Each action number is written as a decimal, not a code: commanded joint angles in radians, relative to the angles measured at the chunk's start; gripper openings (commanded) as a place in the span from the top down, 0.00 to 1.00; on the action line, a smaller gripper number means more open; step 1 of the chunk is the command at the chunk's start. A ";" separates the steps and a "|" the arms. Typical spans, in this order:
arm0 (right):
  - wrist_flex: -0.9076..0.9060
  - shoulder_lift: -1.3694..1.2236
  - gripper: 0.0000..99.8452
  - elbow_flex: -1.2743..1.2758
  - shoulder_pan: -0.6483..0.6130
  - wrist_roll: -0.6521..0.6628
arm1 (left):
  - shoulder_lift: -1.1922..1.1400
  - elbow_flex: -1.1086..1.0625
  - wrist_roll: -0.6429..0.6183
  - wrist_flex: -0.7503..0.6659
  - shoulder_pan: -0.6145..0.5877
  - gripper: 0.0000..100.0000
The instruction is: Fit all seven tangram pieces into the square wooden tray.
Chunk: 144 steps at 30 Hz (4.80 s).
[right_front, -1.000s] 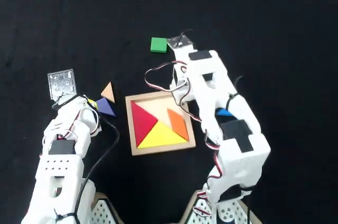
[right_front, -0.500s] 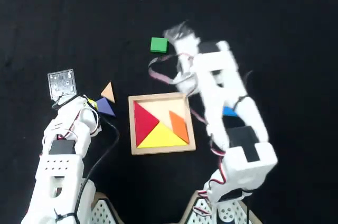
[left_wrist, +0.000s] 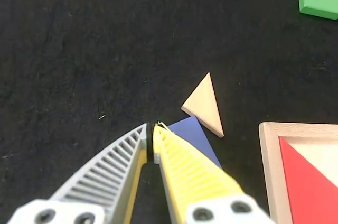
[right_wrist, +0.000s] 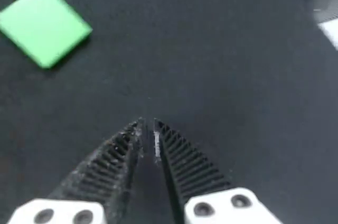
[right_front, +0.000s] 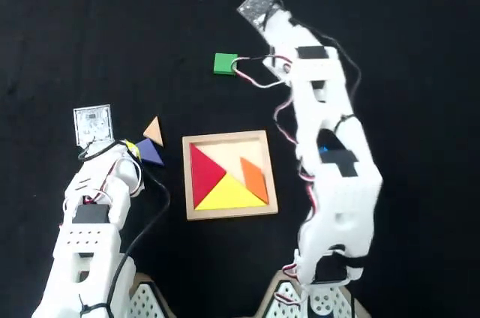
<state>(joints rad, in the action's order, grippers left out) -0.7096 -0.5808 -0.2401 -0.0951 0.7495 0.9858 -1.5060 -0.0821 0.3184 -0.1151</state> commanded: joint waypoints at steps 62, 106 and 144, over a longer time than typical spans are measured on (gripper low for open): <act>-0.529 -0.730 0.99 -1.330 -0.285 -1.376 | 0.008 0.004 0.018 -0.023 0.012 0.97; -0.824 -0.679 0.99 -1.426 0.026 -0.864 | 0.008 -0.001 0.020 -0.018 0.059 0.97; -0.351 -0.964 0.99 -1.420 -0.292 -1.416 | 0.008 -0.002 0.020 -0.012 0.051 0.97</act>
<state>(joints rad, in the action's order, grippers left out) -1.0088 -1.5551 -1.6471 -0.4035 -0.6805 0.9874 -1.5121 -0.0729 0.3168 -0.0690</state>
